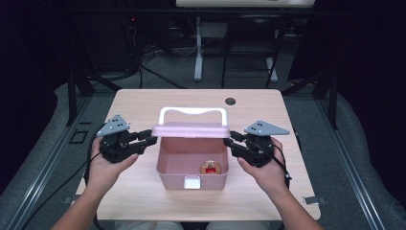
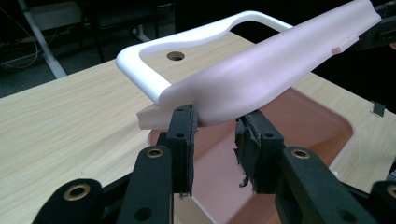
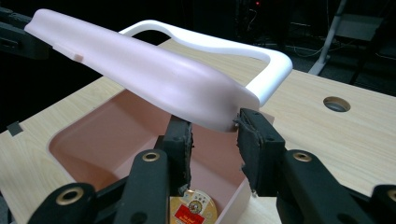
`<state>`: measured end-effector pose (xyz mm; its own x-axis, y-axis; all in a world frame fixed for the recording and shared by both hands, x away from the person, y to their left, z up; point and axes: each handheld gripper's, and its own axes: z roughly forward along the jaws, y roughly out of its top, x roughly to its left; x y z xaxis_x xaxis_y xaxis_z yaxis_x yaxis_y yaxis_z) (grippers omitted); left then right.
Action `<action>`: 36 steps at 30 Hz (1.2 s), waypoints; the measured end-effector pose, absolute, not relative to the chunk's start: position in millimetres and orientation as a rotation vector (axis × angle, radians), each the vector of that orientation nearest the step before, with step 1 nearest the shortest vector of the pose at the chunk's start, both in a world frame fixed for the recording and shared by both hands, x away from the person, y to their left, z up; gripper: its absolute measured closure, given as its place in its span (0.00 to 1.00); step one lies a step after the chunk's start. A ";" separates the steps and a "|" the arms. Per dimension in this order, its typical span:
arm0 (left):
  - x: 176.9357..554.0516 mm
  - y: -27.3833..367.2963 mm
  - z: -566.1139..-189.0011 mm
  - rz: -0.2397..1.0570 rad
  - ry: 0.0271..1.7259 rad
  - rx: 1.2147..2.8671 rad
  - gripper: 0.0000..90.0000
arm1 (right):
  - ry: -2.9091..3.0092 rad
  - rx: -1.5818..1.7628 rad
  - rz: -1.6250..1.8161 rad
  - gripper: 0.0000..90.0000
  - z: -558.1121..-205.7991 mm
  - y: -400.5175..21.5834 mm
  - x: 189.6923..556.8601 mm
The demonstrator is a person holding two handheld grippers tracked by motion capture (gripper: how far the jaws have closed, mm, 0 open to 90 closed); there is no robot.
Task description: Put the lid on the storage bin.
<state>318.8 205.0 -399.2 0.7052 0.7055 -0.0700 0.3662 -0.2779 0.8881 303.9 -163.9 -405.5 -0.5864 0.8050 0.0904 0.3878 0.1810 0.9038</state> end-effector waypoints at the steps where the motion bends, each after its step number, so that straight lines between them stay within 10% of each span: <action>1: 317.8 205.0 -400.0 0.418 0.831 1.897 0.74 | 2.055 1.124 1.384 0.72 -406.2 -164.4 303.1; 36: 292.0 209.8 -428.6 0.390 0.829 1.916 0.77 | 2.117 1.149 1.389 0.81 -433.3 -173.6 279.1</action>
<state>292.0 209.8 -428.6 0.7164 0.6931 -0.0798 0.3809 -0.2926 0.8771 279.1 -173.6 -433.3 -0.6050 0.7855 0.1307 0.4327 0.1865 0.8820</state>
